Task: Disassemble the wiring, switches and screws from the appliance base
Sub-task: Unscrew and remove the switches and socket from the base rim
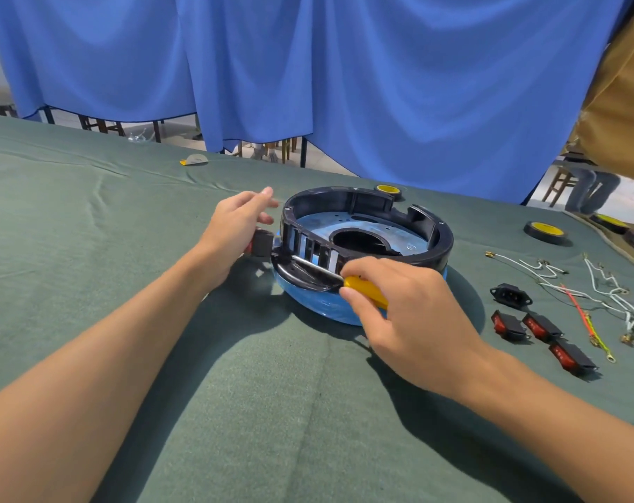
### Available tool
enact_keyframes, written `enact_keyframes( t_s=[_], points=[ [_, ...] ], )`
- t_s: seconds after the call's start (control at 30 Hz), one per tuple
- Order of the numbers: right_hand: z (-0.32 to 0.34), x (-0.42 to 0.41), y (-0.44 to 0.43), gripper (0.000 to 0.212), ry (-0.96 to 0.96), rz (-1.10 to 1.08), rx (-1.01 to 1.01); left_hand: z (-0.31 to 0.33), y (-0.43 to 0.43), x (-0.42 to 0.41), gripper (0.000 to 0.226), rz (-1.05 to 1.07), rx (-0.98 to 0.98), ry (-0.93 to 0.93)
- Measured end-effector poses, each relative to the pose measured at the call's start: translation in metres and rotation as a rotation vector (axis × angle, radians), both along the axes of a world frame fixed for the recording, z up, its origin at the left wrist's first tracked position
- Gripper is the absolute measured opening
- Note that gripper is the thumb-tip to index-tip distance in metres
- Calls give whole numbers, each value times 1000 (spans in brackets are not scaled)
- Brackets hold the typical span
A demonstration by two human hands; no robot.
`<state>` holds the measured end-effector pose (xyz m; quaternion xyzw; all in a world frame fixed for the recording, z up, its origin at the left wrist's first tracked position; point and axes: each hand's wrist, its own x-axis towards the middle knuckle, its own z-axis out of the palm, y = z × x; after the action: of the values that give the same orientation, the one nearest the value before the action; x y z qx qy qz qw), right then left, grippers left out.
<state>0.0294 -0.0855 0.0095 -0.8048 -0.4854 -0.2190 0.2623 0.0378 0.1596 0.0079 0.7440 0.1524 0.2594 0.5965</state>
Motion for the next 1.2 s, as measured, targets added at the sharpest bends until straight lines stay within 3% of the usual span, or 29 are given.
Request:
enact_keyframes(
  t_s=[0.2,0.33,0.5,0.67,0.83,0.9,1.07,1.2],
  points=[
    [-22,1,-25,18,33,8,102,-11,-3,6,61,277,113,-150],
    [-23,-2,-21,22,44,65,158,-14,-10,6,67,325,193,-162],
    [-23,-9,-19,22,98,8,222,9,-15,2,59,409,45,-282],
    [-13,-13,-12,6,401,21,490,37,-60,-11,60,385,180,-418],
    [9,-16,-11,30,810,79,687,45,-111,-20,61,318,310,-451],
    [14,-14,-16,26,966,163,725,44,-125,-21,60,301,330,-449],
    [18,-7,-34,23,1065,202,738,38,-150,-18,58,292,283,-397],
    [21,-1,-48,19,989,185,649,40,-164,-12,58,300,215,-380]
  ],
)
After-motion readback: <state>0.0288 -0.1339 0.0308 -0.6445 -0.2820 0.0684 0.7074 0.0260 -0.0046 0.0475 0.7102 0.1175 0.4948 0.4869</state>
